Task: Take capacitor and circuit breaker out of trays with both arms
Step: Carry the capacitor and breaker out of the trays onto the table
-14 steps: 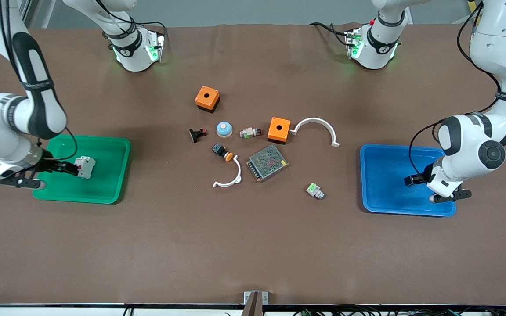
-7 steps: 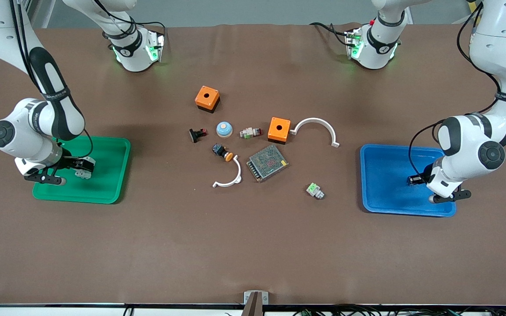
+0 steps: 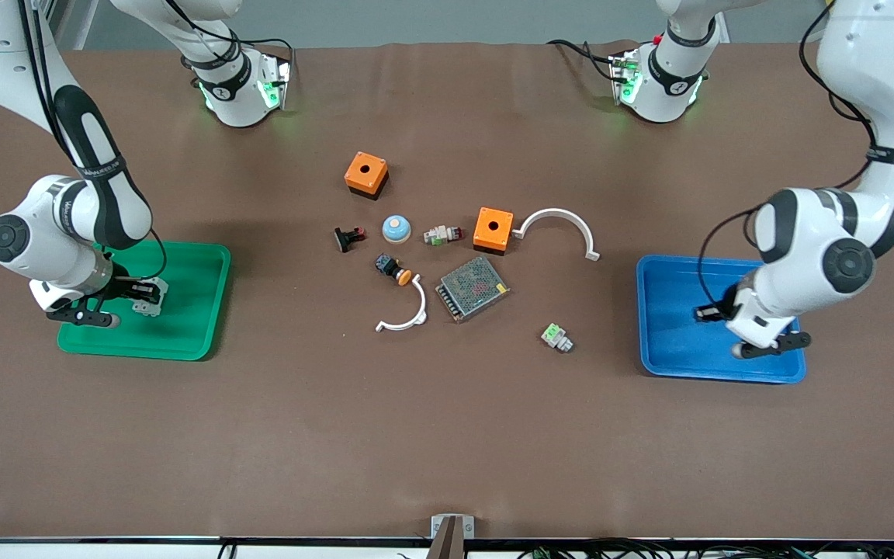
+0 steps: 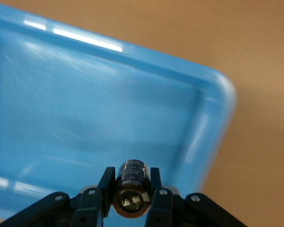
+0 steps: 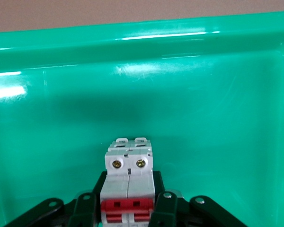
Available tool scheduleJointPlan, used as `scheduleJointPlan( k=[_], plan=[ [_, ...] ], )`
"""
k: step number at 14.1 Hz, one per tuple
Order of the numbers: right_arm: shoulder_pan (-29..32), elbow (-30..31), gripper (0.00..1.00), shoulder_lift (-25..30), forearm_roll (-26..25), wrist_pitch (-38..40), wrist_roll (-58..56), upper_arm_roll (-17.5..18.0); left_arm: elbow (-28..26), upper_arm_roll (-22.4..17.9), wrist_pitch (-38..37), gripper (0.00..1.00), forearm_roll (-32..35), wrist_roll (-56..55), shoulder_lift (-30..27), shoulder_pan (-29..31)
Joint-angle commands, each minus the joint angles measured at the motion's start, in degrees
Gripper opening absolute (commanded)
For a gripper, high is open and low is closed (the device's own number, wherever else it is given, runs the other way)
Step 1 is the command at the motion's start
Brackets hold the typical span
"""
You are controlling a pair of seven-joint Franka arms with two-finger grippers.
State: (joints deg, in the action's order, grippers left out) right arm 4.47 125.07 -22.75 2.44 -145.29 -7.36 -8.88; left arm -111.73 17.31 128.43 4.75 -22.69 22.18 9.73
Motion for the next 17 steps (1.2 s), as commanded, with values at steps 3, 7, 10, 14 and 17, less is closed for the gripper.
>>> scheduleJointPlan(
  k=[3,7,10,14,17],
  plan=[
    [-3.74,-6.13,0.00,3.76,1.07,13.15,-1.17,0.88,-1.65,3.08,-0.73,0.01,0.96,-18.31,0.75,-9.70],
    [-13.93,-8.26,0.00,4.91,6.06,17.06,5.76,1.67,-1.91,3.08,0.94,0.01,1.05,-25.99,4.18,-15.18],
    [-23.77,-8.61,0.00,4.38,9.68,15.66,18.57,1.67,-2.26,2.99,3.74,0.01,1.05,-30.29,6.20,-17.72],
    [-35.64,-9.66,0.00,0.70,9.60,8.64,33.70,1.58,-2.35,2.90,7.87,0.09,1.05,-33.20,9.27,-18.96],
    [-41.01,-13.35,0.00,-4.47,8.90,6.78,40.56,1.41,-2.09,2.73,8.33,0.67,1.05,-34.88,9.38,-19.23]
  ],
)
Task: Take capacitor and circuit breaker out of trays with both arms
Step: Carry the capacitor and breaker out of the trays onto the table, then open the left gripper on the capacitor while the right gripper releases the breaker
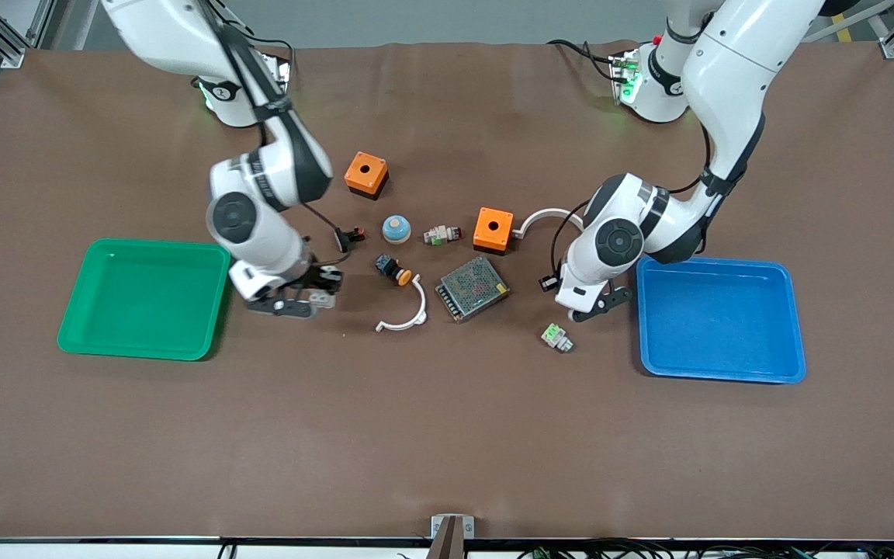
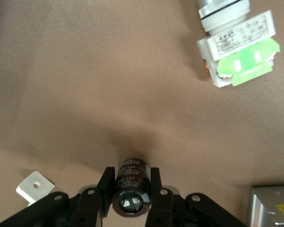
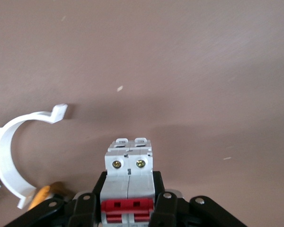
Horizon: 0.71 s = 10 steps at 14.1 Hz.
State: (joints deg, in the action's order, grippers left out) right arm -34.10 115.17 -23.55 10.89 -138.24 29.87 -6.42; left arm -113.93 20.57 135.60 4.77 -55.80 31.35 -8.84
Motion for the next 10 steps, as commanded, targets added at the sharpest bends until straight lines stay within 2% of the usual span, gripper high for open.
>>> scheduleJointPlan(
  k=[1,2,5,7,10],
  plan=[
    [-3.25,-4.68,0.00,-5.00,0.36,-0.28,4.48,-1.05,0.46,-0.53,0.47,0.83,1.03,-1.86,-0.67,-0.22],
    [-3.87,-5.47,0.00,-6.06,0.36,-0.28,4.93,-1.05,0.64,-0.53,-0.32,0.99,1.03,-1.86,-2.16,0.13],
    [-4.48,-6.18,0.00,-7.12,0.36,-0.37,5.02,-1.14,5.27,-2.62,-6.45,1.00,2.43,-1.07,-6.90,0.83],
    [-4.49,-6.18,0.00,-7.04,0.27,-0.28,5.02,-1.22,11.60,-2.81,-13.92,1.00,5.85,1.20,-9.02,3.20],
    [-4.49,-6.36,0.00,-7.39,0.27,-0.37,7.38,-1.40,21.53,-2.81,-22.62,1.00,6.13,8.65,-10.95,6.98]
  ],
)
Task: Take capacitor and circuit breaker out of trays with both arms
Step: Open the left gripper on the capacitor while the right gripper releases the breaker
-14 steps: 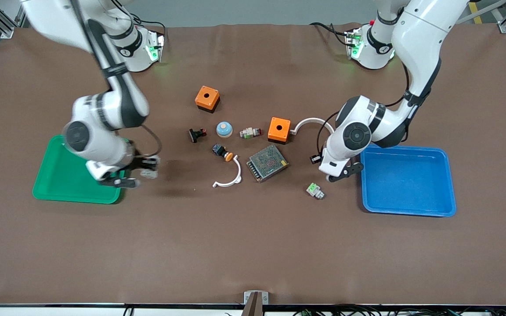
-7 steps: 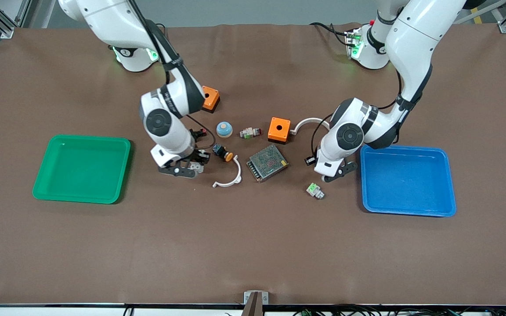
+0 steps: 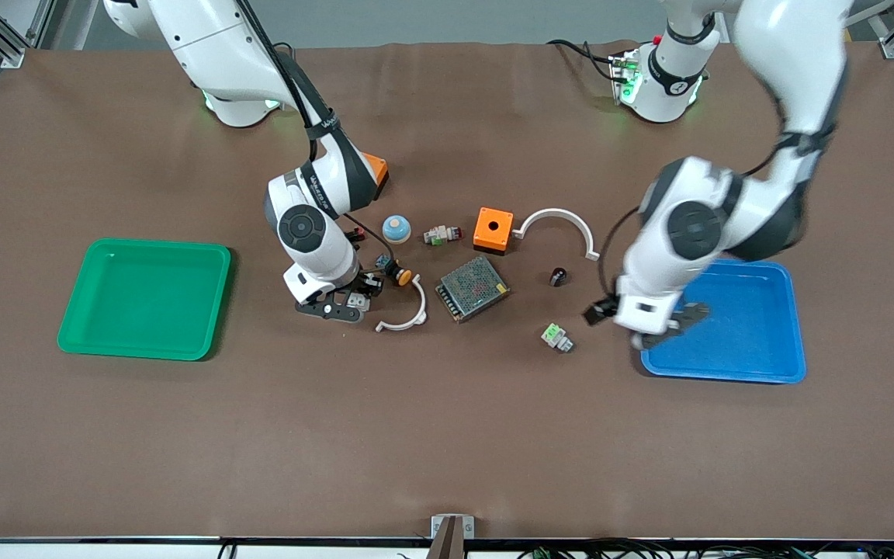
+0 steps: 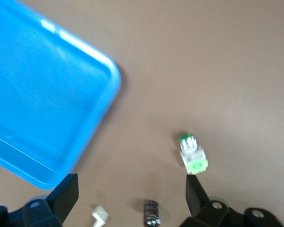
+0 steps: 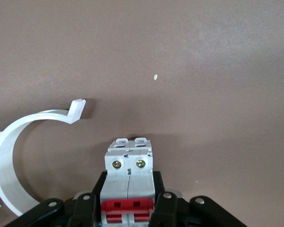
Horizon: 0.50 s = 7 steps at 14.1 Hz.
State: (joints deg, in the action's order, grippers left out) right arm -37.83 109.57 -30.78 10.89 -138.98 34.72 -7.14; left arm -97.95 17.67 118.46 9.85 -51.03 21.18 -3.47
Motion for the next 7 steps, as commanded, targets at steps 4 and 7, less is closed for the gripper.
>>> scheduleJointPlan(
  k=[4,7],
  plan=[
    [-0.50,-2.60,0.06,-1.65,-2.01,0.55,4.57,-0.60,14.70,0.17,-17.44,1.00,0.96,18.11,-5.08,6.62],
    [0.56,-4.62,1.00,-1.83,-2.02,1.35,4.13,-0.51,14.89,0.00,-22.73,1.00,-0.09,29.12,-11.32,9.35]
  ],
)
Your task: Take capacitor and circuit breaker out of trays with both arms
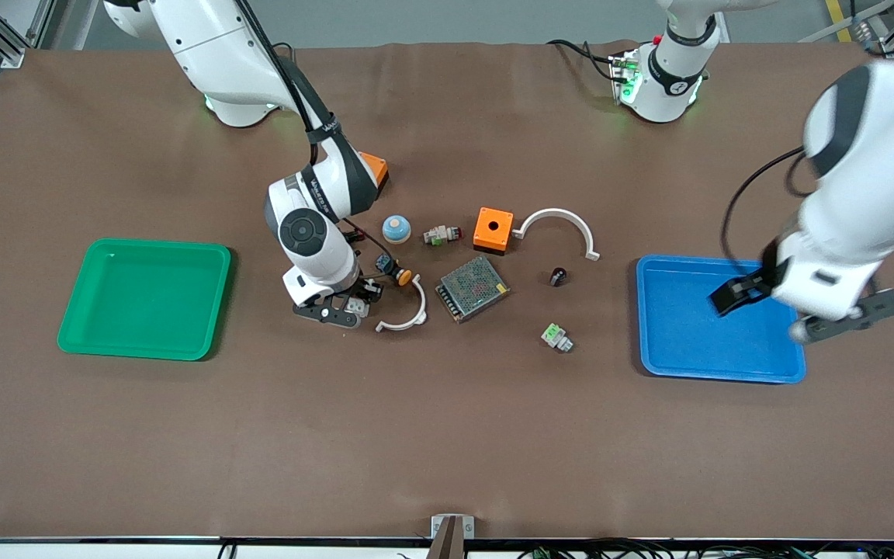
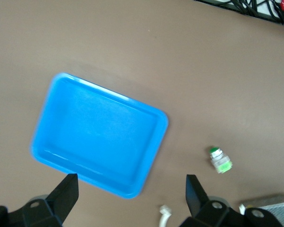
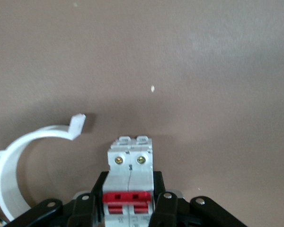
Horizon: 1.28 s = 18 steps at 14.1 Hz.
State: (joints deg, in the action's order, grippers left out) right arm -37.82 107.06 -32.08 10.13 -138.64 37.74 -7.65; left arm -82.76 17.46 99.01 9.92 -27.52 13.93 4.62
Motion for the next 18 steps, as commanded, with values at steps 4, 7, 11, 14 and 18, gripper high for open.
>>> scheduleJointPlan(
  k=[4,7,11,14,18],
  plan=[
    [4.50,-11.66,1.00,-0.26,-1.43,13.96,-1.78,-0.09,-1.70,-6.10,-9.60,1.00,-1.65,16.87,-11.01,-1.70],
    [10.73,-17.92,1.00,1.75,-1.43,26.28,-12.48,-0.09,-3.71,-9.90,-11.99,1.00,-5.35,21.44,-14.62,-1.80],
    [20.13,-19.26,1.00,6.67,-1.69,35.44,-27.52,-0.17,-7.23,-9.82,-12.08,1.00,-6.48,22.07,-17.70,-1.36],
    [27.08,-19.95,1.00,10.72,-4.59,42.02,-35.44,-0.09,-8.99,-9.47,-12.00,1.00,-8.43,22.07,-19.89,-0.75],
    [30.61,-20.49,1.00,14.67,-6.69,47.49,-36.51,-0.26,-9.70,-8.59,-12.08,1.00,-8.43,21.11,-20.43,-1.28]
  ],
)
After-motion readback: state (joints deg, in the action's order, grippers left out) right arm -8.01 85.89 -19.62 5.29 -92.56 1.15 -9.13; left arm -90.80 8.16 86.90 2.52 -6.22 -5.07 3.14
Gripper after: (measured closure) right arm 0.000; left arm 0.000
